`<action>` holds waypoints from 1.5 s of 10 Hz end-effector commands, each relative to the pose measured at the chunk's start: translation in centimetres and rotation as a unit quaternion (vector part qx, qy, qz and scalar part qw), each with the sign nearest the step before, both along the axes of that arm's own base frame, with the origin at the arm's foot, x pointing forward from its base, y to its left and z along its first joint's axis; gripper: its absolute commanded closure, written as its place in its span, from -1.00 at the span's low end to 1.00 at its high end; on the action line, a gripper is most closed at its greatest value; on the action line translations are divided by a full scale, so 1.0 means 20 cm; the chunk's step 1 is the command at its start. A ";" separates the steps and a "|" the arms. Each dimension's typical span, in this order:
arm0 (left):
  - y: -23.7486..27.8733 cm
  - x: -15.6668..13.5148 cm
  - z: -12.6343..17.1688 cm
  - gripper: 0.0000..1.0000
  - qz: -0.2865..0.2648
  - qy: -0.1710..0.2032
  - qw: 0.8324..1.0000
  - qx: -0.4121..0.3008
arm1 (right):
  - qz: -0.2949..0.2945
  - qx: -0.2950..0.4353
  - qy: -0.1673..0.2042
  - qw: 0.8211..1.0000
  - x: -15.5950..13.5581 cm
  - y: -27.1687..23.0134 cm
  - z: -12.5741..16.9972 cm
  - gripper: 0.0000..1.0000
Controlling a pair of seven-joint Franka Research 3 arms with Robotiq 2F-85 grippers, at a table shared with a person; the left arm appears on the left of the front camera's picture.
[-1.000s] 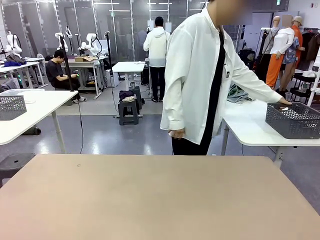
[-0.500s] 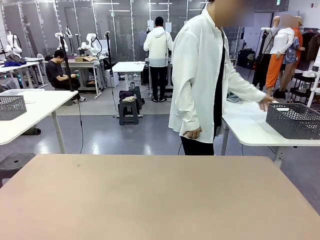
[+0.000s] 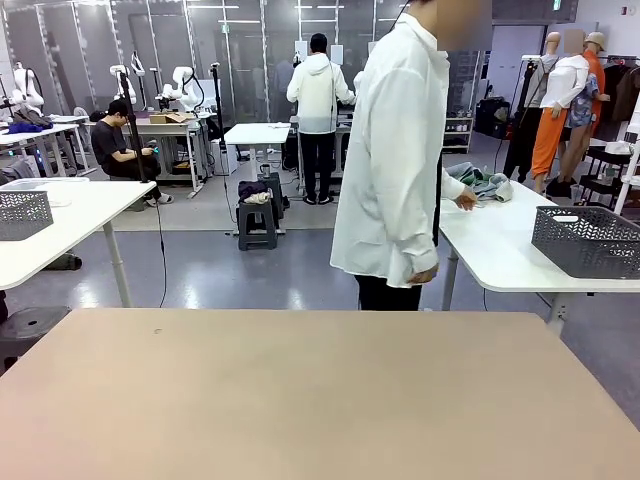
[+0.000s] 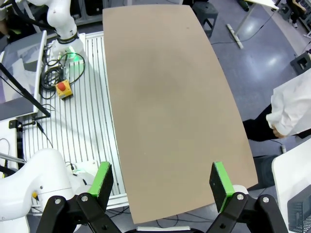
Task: Fold the towels and place them in the basket.
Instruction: When a person lays out a Towel with hook on the table, fold it in half twice.
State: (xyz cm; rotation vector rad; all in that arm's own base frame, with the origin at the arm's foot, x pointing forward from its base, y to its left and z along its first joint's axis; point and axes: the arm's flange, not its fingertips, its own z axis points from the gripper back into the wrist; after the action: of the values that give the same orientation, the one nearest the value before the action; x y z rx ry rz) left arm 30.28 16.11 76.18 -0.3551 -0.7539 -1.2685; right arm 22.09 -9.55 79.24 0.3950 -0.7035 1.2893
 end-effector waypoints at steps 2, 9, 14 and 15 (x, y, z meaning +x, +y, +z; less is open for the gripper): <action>0.00 0.00 0.00 -1.00 0.000 0.000 1.000 0.000 | 0.001 0.001 -0.002 1.000 -0.01 0.00 0.00 -1.00; 0.00 0.00 0.00 -1.00 0.000 0.000 1.000 0.000 | 0.001 0.001 -0.002 1.000 -0.01 0.00 0.00 -1.00; 0.00 0.00 0.00 -1.00 0.000 0.000 1.000 0.000 | 0.001 0.001 -0.002 1.000 -0.01 0.00 0.00 -1.00; 0.00 0.00 0.00 -1.00 0.000 0.000 1.000 0.000 | 0.001 0.001 -0.002 1.000 -0.01 0.00 0.00 -1.00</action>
State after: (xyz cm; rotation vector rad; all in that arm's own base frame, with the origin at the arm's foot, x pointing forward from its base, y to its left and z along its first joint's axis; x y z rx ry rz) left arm 30.28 16.12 76.17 -0.3550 -0.7538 -1.2680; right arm 22.08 -9.57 79.24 0.3944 -0.7035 1.2884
